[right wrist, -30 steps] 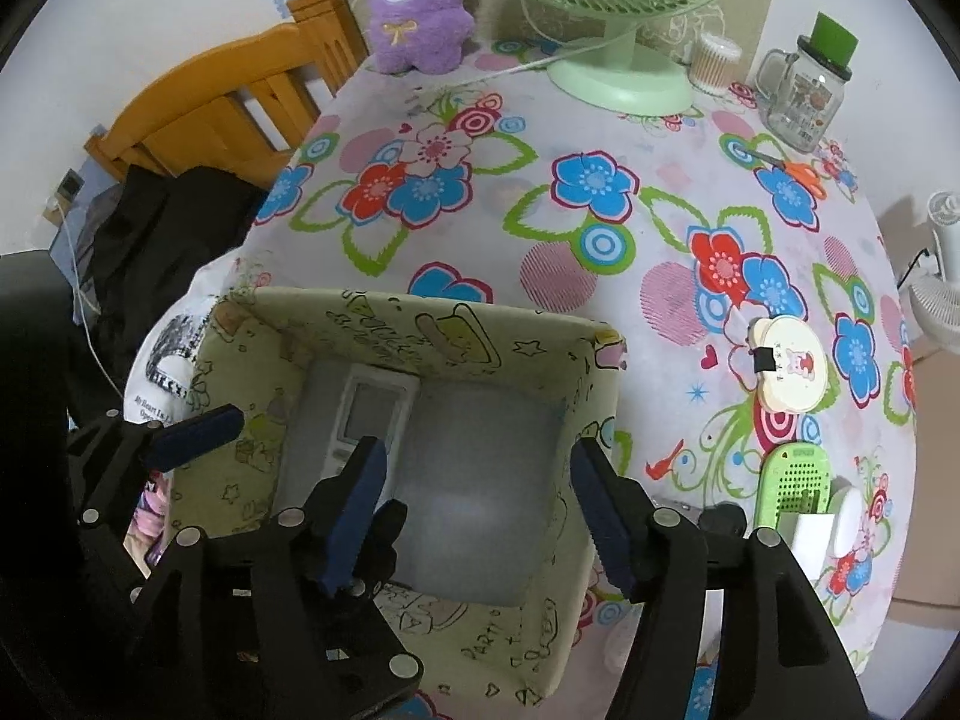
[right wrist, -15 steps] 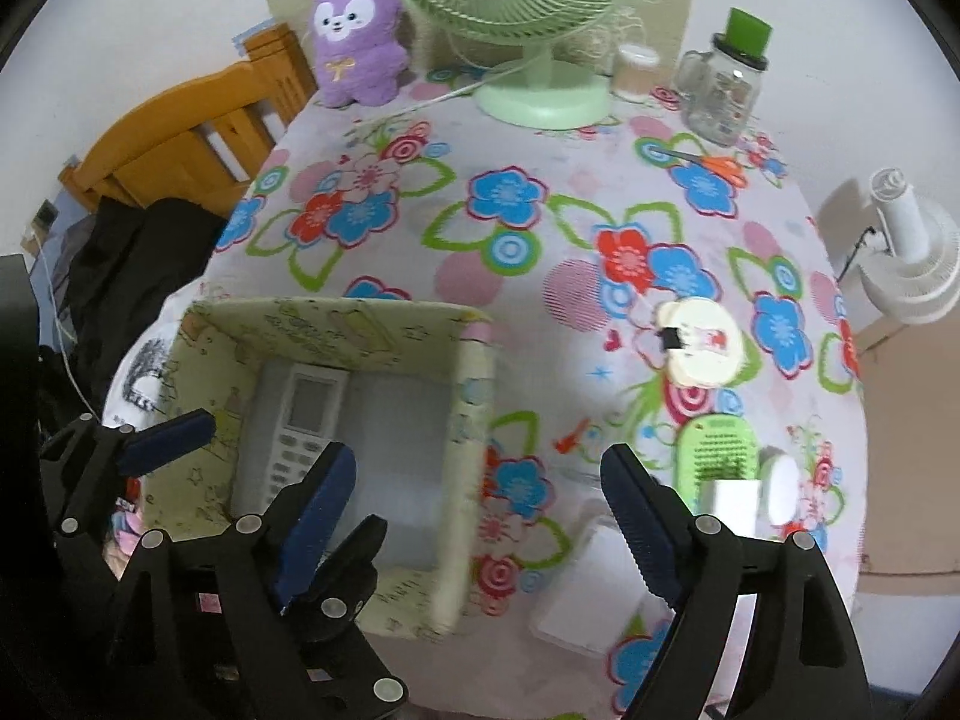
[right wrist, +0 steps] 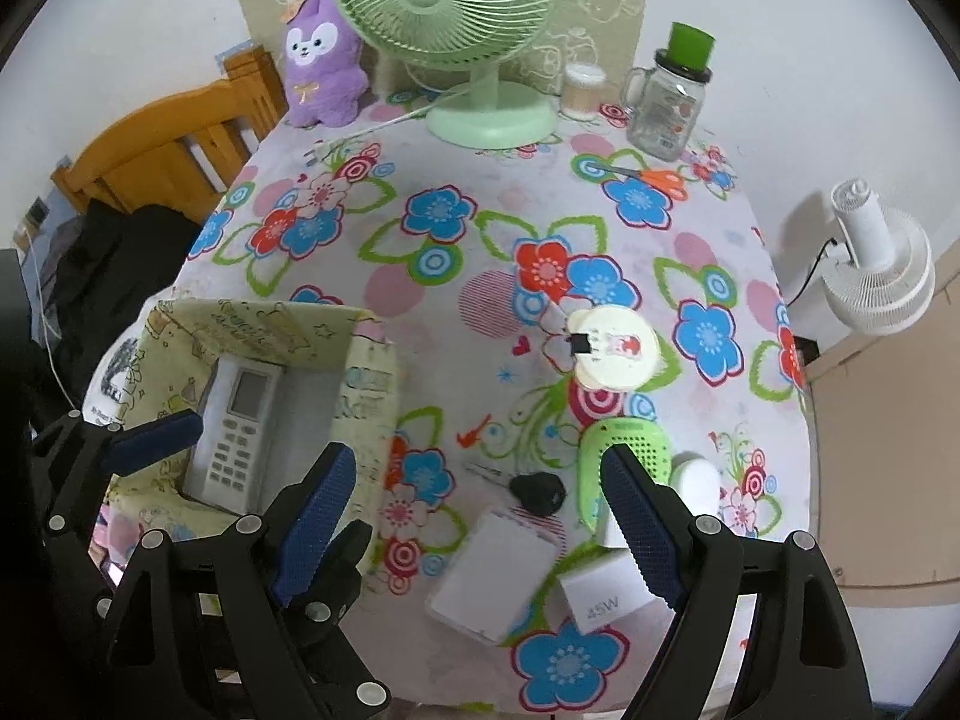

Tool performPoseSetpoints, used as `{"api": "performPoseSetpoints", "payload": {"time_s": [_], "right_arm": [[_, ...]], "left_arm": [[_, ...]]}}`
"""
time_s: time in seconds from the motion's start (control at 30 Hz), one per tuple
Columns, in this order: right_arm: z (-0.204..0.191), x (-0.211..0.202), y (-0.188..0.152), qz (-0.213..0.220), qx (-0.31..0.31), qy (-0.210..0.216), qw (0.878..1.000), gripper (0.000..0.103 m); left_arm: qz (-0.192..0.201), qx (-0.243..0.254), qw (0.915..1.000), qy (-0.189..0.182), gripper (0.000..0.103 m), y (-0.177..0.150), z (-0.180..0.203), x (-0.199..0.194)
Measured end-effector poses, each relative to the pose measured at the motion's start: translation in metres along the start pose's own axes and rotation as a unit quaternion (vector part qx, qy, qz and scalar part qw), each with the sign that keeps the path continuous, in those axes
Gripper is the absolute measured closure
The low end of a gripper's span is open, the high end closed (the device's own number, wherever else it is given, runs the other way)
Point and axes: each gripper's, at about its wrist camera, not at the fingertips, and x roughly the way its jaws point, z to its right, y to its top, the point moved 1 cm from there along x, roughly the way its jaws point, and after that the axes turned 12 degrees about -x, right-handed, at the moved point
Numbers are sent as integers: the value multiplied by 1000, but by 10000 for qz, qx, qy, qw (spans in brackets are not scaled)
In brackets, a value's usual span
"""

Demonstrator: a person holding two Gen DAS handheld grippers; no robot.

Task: Organize rigid objects
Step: 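Withdraw the left gripper from the box toward the black car key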

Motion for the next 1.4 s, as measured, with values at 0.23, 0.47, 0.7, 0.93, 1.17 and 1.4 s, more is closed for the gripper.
{"api": "performPoseSetpoints", "payload": {"time_s": [0.23, 0.47, 0.7, 0.93, 1.17, 1.4], "right_arm": [[30, -5, -11, -69, 130, 92, 9998, 17], [58, -7, -21, -87, 264, 92, 9996, 17], [87, -6, -33, -152, 345, 74, 9993, 17], [114, 4, -46, -278, 460, 93, 9985, 17], [131, 19, -55, -449, 428, 142, 9980, 17], [141, 38, -61, -602, 452, 156, 9970, 17]], "left_arm": [[-40, 8, 10000, -44, 6, 2, 25, 1], [-72, 58, 9999, -78, 6, 5, 50, 4], [-159, 110, 9996, -181, 6, 4, 75, 10], [-294, 50, 9993, -236, 6, 0, 98, 25], [-404, -36, 9991, -149, 7, -1, 108, 43], [-550, -164, 9983, -31, 9, -5, 108, 67]]}}
